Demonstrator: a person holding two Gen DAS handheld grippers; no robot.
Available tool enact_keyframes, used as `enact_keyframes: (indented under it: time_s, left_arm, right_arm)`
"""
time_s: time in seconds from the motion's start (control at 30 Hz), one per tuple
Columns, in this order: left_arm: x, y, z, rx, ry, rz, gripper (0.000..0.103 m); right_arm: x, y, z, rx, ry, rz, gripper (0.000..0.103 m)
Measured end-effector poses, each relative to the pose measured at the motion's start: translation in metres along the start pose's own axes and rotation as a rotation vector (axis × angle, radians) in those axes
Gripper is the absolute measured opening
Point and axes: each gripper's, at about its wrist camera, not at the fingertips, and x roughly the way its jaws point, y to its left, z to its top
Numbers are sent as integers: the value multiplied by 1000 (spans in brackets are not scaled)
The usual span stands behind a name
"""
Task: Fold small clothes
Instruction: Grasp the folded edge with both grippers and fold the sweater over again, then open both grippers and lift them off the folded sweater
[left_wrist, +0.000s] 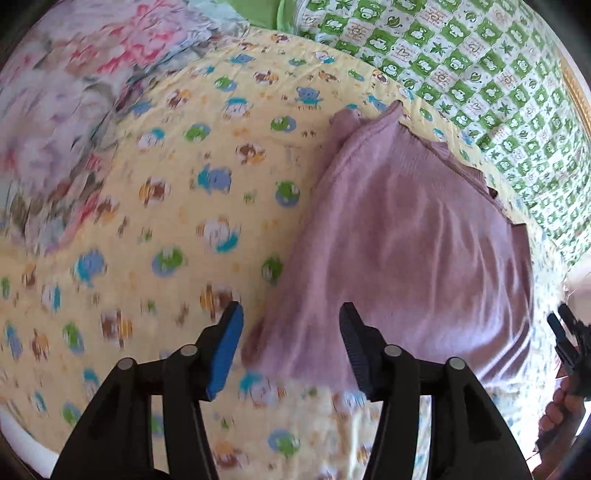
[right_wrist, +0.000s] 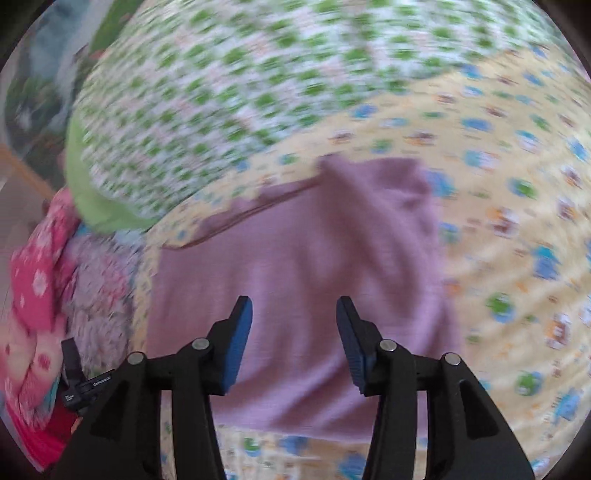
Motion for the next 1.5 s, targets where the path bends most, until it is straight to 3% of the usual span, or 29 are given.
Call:
enact_keyframes:
  time_s: [0.2,0.3,0.4,0.5,0.53,0.67,0.73,0.8,0.87,0.9,0.97,1.03,1.17,1.2,1.27,1.33,1.4,1.5]
  left_arm:
    - [-1,0,-44,-26,97,-69,62]
    - [5,-11,-47,-23,116,-109,62]
    - [8,-44,-26,55,71,-166,62]
    - [21,-83,0,155,57,-187,62]
    - [31,-101,10,199,74,-227,62]
    - [67,-145,39,298,71,-158,62]
    - [88,-152,58,323,56,-62,62]
    - [100,-144,78,304,47,-32,64]
    - [105,-131,98,268,39,-35,59]
    - [104,-124,106,253,28,-28,50]
    - [101,-105,122,214,17,-56,40]
    - [100,-88,132,169,19,-83,26]
    - [90,-62,127,97,18,-126,25]
    - [84,-58,121,96,12,-123,27]
    - [66,-52,106,95,-8,-95,42]
    - [42,-44,83,76,-41,-76,65]
    - [25,-30,65,42,-40,-72,68]
    - [6,-17,33,-27,-29,-86,72]
  right_arm:
    - [59,50,-6,-131,162,134,49]
    - [88,62,-5,-185,211,122,49]
    - [103,58,2,-162,190,91,49]
    - [109,47,6,-110,166,77,49]
    - [110,44,6,-104,172,83,49]
    - [129,33,4,-152,247,77,49]
    - [131,16,14,-172,219,37,49]
    - [128,-18,38,-121,158,18,49]
    - [118,-55,63,-37,88,9,47]
    - [110,-70,73,-13,48,-3,46]
    - [94,-101,86,47,-2,26,31]
    - [82,-114,89,46,-30,-24,26]
    - [64,-111,78,90,-47,-41,28]
    - [60,-102,74,81,-46,-40,33]
    - [53,-79,67,48,-55,-23,41]
    - [52,-53,60,17,-59,16,55]
    - [48,-27,52,-25,-51,42,63]
    - [54,17,45,-109,-8,81,66]
